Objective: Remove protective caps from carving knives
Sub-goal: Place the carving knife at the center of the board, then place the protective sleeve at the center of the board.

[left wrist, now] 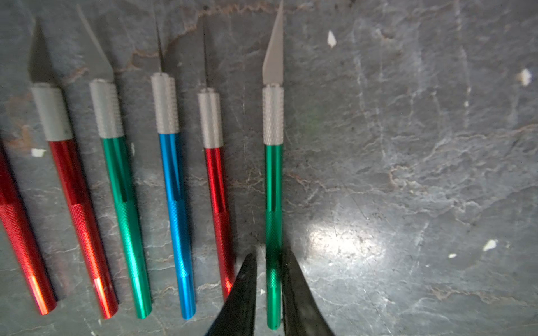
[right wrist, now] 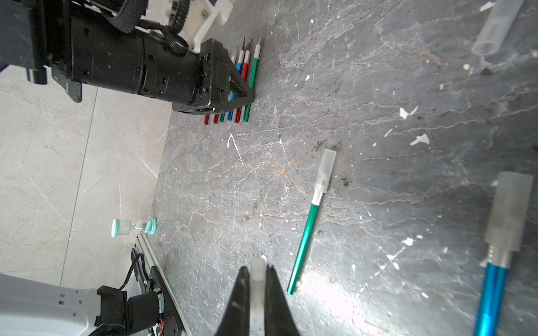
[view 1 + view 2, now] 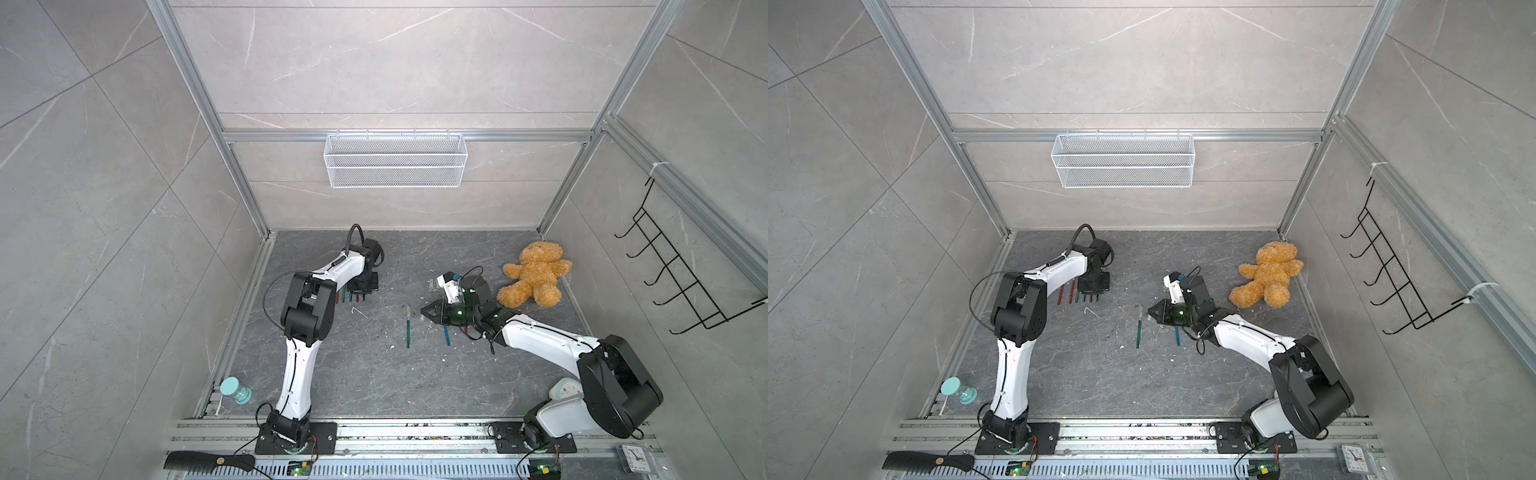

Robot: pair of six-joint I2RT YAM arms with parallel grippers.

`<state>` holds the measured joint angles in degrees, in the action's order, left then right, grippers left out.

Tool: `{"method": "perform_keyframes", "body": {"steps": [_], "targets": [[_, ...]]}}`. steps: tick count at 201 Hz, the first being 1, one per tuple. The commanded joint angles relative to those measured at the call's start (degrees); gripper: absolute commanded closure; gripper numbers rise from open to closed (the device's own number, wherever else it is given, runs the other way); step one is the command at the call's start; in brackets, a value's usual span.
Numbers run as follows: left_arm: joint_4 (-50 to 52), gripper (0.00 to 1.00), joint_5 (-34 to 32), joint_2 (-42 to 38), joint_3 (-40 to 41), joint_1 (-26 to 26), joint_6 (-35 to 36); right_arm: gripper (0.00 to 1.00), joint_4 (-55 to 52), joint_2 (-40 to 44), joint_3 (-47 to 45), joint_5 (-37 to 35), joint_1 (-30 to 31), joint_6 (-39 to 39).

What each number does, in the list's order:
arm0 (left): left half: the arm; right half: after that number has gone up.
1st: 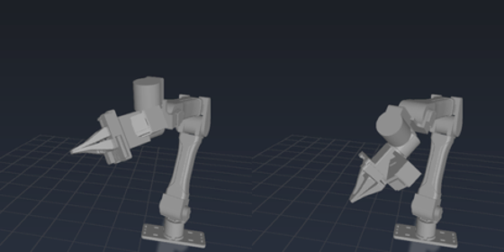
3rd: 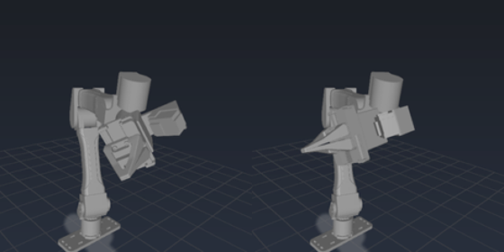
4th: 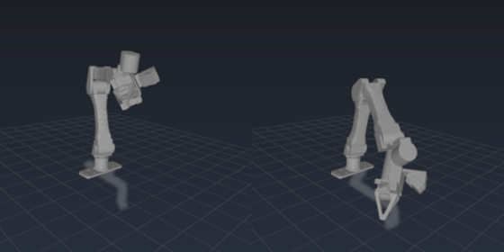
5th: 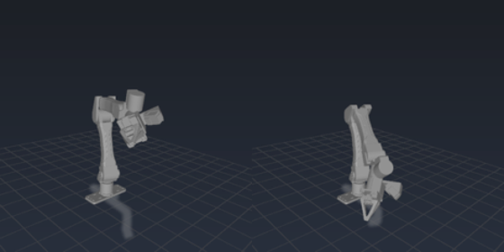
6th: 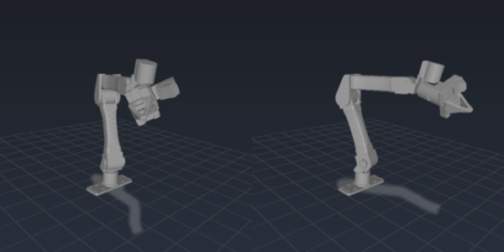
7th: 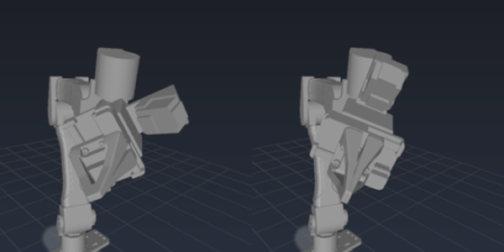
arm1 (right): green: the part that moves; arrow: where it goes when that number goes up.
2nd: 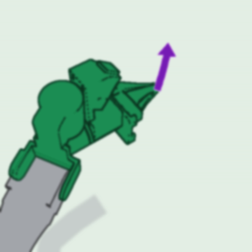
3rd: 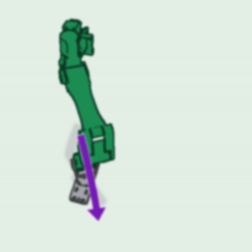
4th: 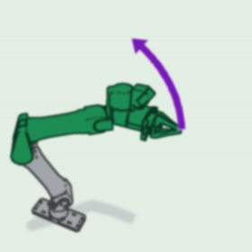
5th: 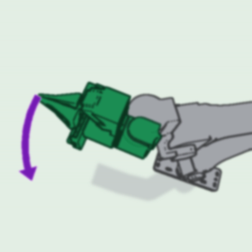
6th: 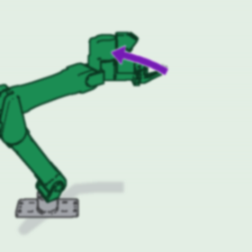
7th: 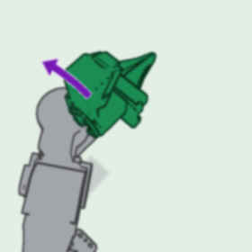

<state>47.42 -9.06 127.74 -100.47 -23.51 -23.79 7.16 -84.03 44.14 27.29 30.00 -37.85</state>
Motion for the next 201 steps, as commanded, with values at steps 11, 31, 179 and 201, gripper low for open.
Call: {"method": "perform_keyframes", "body": {"steps": [11,31,179,201], "targets": [[2.11,0.79,-0.90,-3.50,-2.71,0.26,0.94,1.00,0.32,-0.87,1.37,0.54,0.41,0.88],[2.39,0.78,-0.61,-5.27,-3.37,0.22,1.07,1.00,0.23,-0.96,1.41,0.49,0.41,0.89],[-2.66,0.35,1.27,-36.96,15.55,0.26,1.65,1.00,-18.71,-6.08,13.21,-9.49,0.43,5.94],[-2.97,0.18,0.02,-43.04,21.55,0.22,1.82,1.00,-23.61,-8.95,17.61,-10.79,0.41,6.47]]}}
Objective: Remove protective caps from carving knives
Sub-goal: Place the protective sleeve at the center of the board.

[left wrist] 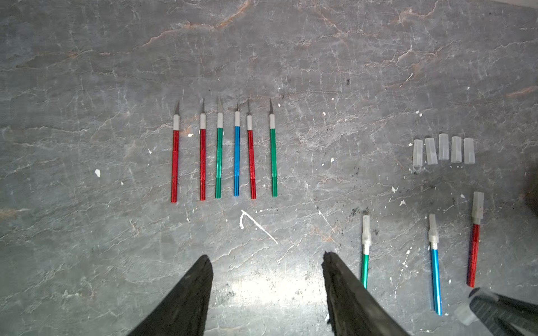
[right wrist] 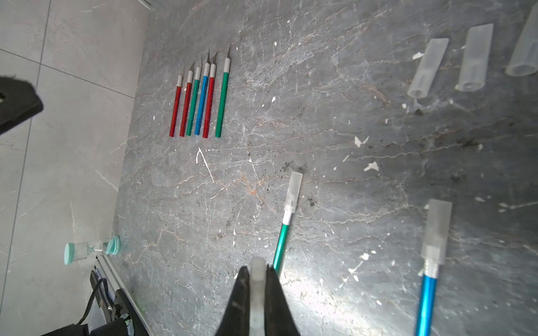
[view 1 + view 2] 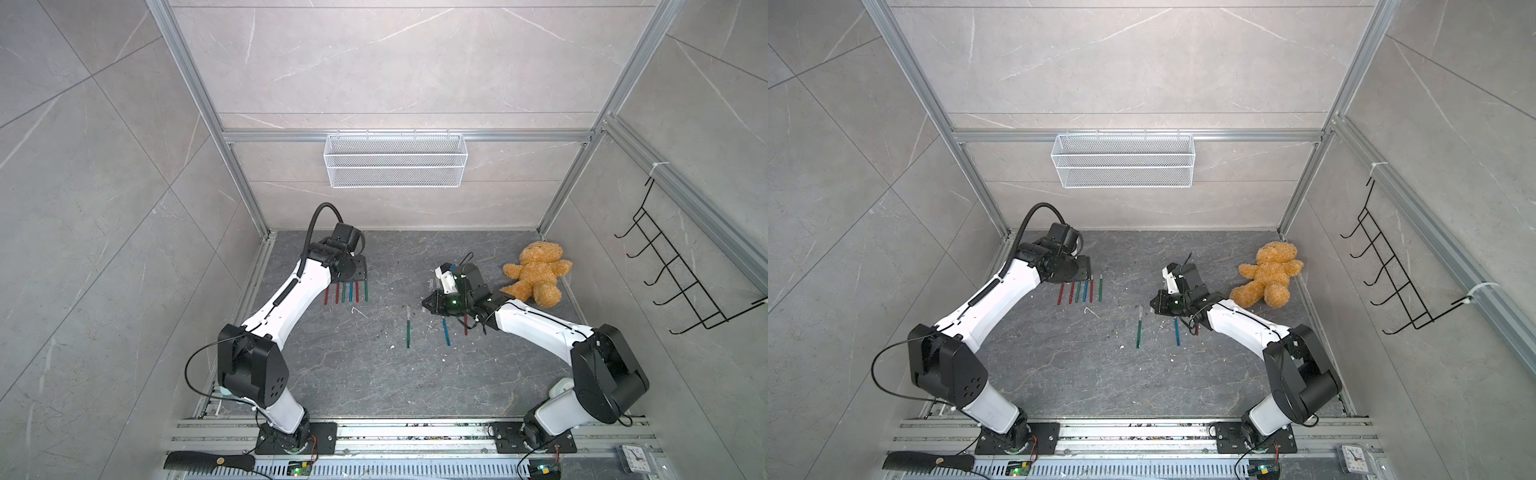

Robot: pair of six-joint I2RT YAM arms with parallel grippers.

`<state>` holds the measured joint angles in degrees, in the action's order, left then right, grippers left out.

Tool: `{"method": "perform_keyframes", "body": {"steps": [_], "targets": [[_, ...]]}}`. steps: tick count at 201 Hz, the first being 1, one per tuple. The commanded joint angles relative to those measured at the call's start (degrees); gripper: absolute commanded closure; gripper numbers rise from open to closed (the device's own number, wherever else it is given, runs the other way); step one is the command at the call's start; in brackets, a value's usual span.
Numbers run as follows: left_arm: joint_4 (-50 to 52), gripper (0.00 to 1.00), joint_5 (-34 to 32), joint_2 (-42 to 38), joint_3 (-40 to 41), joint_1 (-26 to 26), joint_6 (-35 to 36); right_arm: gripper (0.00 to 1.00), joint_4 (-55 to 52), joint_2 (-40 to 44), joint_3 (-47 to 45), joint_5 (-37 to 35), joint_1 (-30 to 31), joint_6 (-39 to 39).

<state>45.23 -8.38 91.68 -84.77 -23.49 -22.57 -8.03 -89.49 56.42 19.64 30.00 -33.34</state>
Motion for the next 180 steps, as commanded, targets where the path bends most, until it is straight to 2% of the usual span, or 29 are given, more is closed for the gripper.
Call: {"method": "perform_keyframes", "body": {"steps": [1,6,10,13,50,83,125,180], "targets": [[-0.82,0.16,-0.75,-7.27,6.25,0.15,0.60,1.00,-8.63,-3.67,5.52,-3.21,0.41,1.97],[-0.97,0.12,-0.91,-8.59,7.61,0.17,0.68,1.00,-9.55,-4.38,6.63,-3.60,0.41,2.14],[-1.13,0.03,-1.16,-9.71,8.75,0.19,0.64,1.00,-10.38,-4.96,7.51,-3.80,0.41,2.28],[-1.38,0.00,-1.39,-10.48,9.67,0.13,0.68,1.00,-10.91,-5.50,8.03,-4.05,0.41,2.31],[-6.77,0.00,-4.73,-20.16,21.15,-0.07,1.08,1.00,-18.41,-13.13,17.34,-6.51,0.41,4.29],[-10.27,0.00,-8.06,-24.56,26.66,-2.51,3.61,1.00,-26.56,-20.04,26.93,-11.25,0.28,6.81],[-9.20,0.00,-8.47,-22.81,25.87,-5.71,7.14,1.00,-33.88,-27.83,38.32,-13.87,-1.05,8.63],[-6.71,0.00,-7.49,-20.05,23.79,-6.56,7.64,1.00,-39.43,-37.39,48.98,-14.25,-3.15,8.56]]}}
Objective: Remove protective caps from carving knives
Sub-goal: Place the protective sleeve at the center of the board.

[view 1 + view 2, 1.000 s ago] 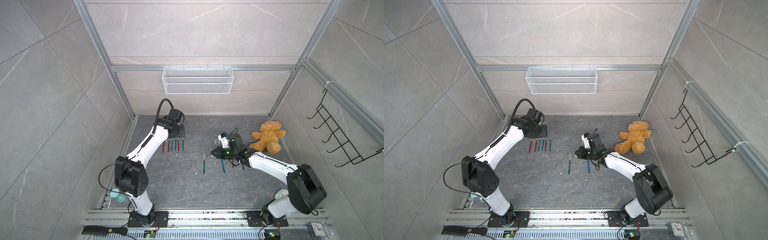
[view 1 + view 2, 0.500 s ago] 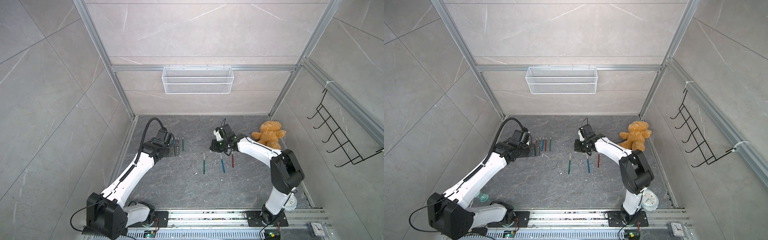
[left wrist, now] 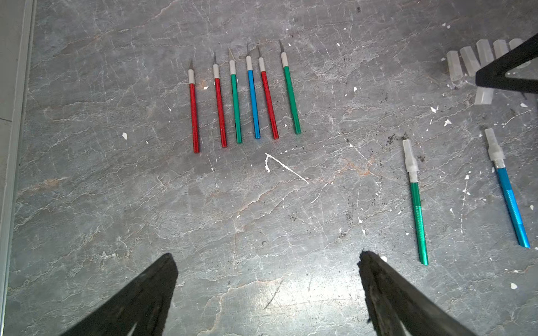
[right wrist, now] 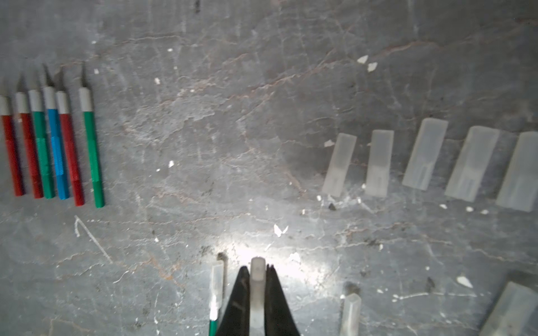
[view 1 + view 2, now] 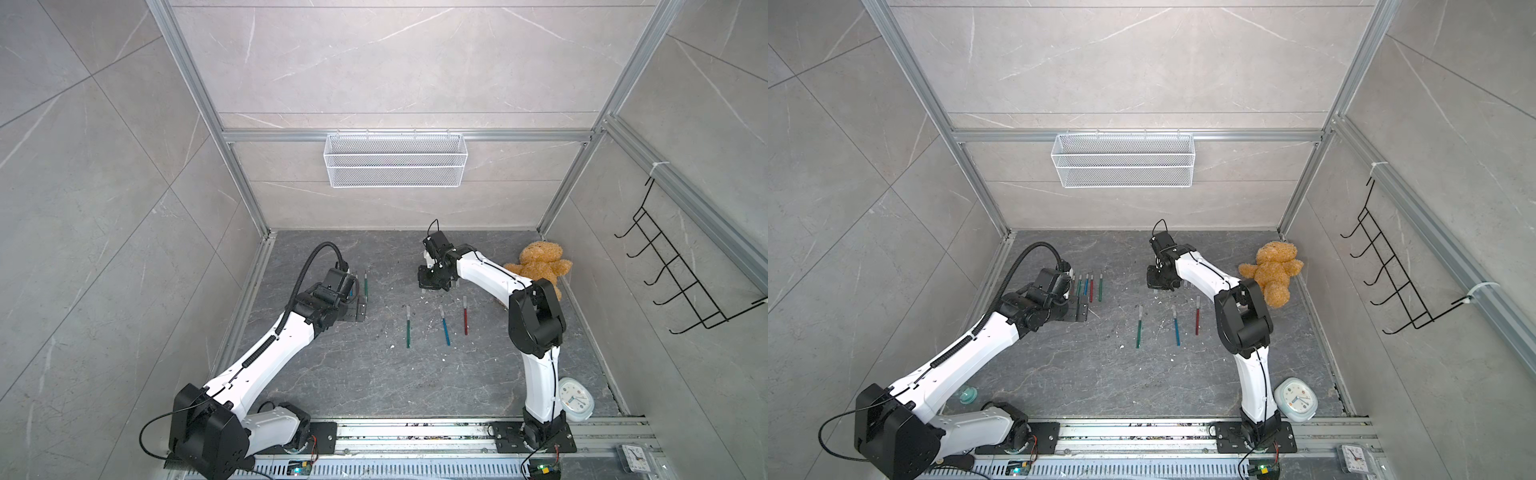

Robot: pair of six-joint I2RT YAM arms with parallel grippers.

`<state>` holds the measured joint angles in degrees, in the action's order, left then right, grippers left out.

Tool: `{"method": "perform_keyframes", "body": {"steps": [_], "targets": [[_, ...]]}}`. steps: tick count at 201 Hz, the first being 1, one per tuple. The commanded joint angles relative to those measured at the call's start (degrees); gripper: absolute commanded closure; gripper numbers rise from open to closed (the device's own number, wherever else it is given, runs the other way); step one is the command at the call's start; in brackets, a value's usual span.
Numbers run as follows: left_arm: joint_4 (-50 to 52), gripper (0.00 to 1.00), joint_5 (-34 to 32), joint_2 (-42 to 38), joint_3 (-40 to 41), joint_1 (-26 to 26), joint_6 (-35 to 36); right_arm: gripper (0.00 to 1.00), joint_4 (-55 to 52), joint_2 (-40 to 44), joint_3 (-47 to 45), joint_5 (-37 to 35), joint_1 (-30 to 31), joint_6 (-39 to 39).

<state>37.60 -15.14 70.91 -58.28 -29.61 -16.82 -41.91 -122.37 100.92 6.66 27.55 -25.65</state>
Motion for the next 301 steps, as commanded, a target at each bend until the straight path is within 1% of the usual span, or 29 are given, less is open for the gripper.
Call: {"method": "perform_keyframes", "body": {"steps": [1,41,73,122,145,216,245,255,293,301], "targets": [[0.95,0.00,-0.67,0.76,-2.75,-0.45,1.88,1.00,-5.59,-4.71,4.69,-1.28,-0.77,0.82],[2.33,0.00,-0.80,2.20,-4.01,-0.95,2.32,1.00,-7.33,-10.08,11.44,-0.07,-1.10,-1.52],[2.82,0.00,-2.42,2.44,-4.22,-1.58,2.61,1.00,-9.93,-14.25,16.52,-2.55,-1.24,-2.72],[3.46,0.00,-3.12,3.15,-4.73,-2.12,2.88,1.00,-12.42,-18.34,22.12,-2.62,-1.83,-3.44],[3.74,0.01,-3.06,3.37,-4.91,-2.31,2.97,1.00,-14.99,-20.35,25.80,-4.00,-2.00,-3.49],[4.23,0.01,-3.34,4.23,-5.29,-2.65,3.06,1.00,-20.40,-24.32,32.60,-4.90,-2.58,-3.49],[4.38,0.01,-3.24,4.56,-5.54,-2.74,3.05,1.00,-21.76,-24.32,34.05,-4.31,-2.64,-3.10],[4.57,0.01,-3.23,4.74,-5.62,-2.74,3.03,1.00,-22.82,-26.28,34.92,-4.54,-2.65,-3.03],[4.92,0.02,-3.28,5.10,-5.88,-2.77,3.04,1.00,-23.29,-26.20,35.26,-4.80,-2.60,-3.18],[5.06,0.02,-3.27,5.28,-5.97,-2.83,3.02,0.98,-23.39,-26.31,35.43,-4.83,-2.63,-3.18]]}}
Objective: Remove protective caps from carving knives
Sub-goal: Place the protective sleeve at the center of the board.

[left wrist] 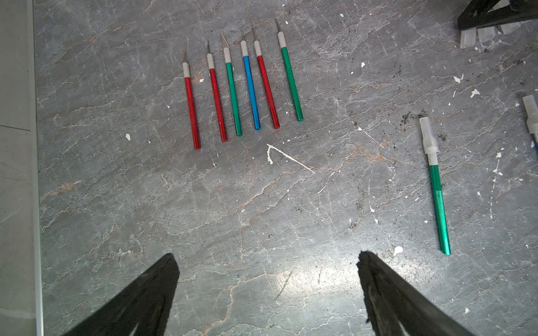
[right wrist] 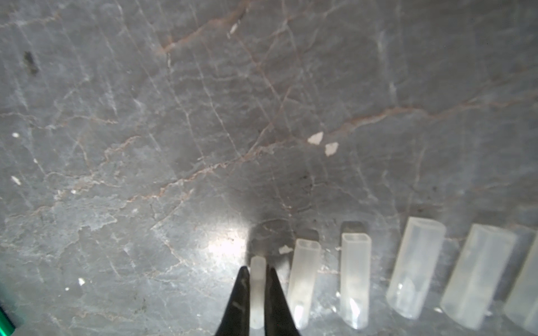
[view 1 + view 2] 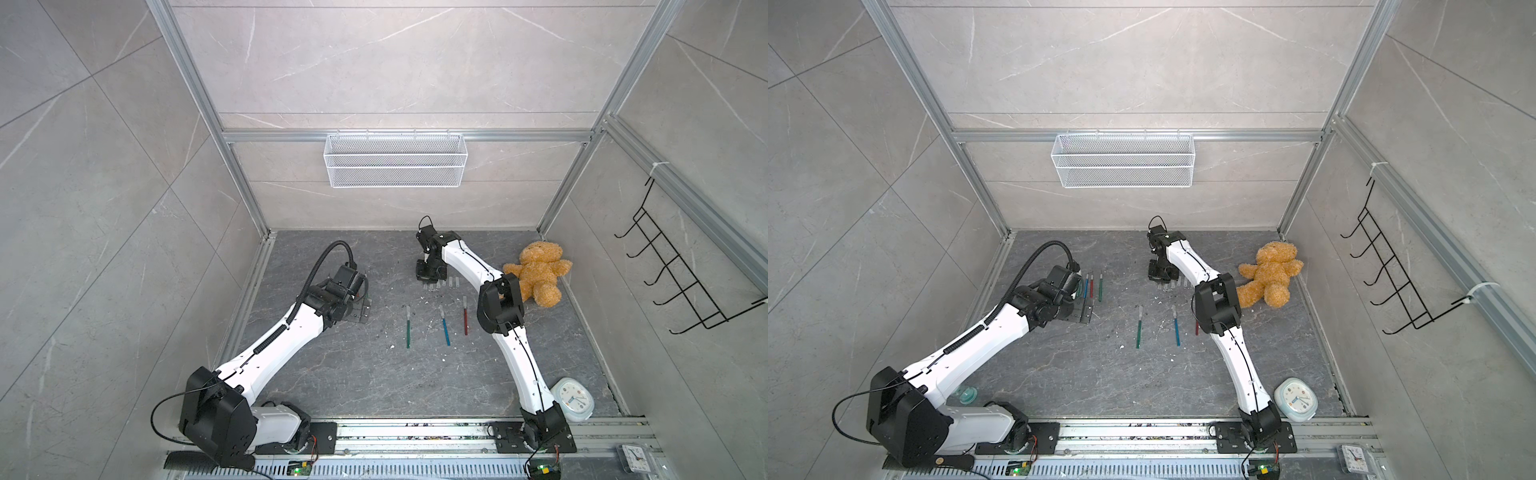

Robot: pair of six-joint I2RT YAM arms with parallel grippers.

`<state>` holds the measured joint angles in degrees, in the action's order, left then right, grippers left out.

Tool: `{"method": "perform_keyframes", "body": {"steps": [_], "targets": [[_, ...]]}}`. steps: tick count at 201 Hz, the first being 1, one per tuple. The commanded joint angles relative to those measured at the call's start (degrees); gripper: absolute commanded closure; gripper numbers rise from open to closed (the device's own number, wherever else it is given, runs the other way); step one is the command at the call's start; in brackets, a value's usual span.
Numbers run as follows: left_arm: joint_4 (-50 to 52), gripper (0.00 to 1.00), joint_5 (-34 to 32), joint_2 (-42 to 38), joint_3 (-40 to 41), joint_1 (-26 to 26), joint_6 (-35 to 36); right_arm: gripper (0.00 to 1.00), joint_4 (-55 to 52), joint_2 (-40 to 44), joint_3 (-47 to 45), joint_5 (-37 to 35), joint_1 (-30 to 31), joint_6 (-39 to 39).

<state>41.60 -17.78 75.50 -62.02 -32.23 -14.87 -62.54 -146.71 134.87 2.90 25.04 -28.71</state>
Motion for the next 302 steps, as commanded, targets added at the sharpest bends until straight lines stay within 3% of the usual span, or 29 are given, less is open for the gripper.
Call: {"method": "perform_keyframes", "body": {"steps": [1,85,199,223,256,302], "targets": [[1.09,0.02,-0.61,0.74,-2.27,-0.20,1.08,0.97,-2.76,-1.94,1.51,-1.06,-0.14,-0.12],[1.63,0.02,-0.76,1.49,-2.76,-0.20,1.11,0.75,-4.26,-3.09,4.41,0.19,-0.16,0.10],[2.32,0.02,-1.24,2.19,-3.45,-0.29,0.92,0.72,-9.88,-1.93,14.06,0.10,0.54,0.62],[2.75,0.00,-1.39,2.28,-3.94,-0.29,0.74,0.65,-10.59,0.31,14.87,-1.44,1.70,1.48],[3.41,0.00,1.34,2.19,-4.58,-0.22,0.34,0.53,-5.87,9.27,6.30,-3.71,3.86,2.21],[3.12,0.00,5.12,2.02,-4.79,-0.07,-0.43,0.32,8.86,28.28,-17.39,-2.19,4.41,1.79]]}}
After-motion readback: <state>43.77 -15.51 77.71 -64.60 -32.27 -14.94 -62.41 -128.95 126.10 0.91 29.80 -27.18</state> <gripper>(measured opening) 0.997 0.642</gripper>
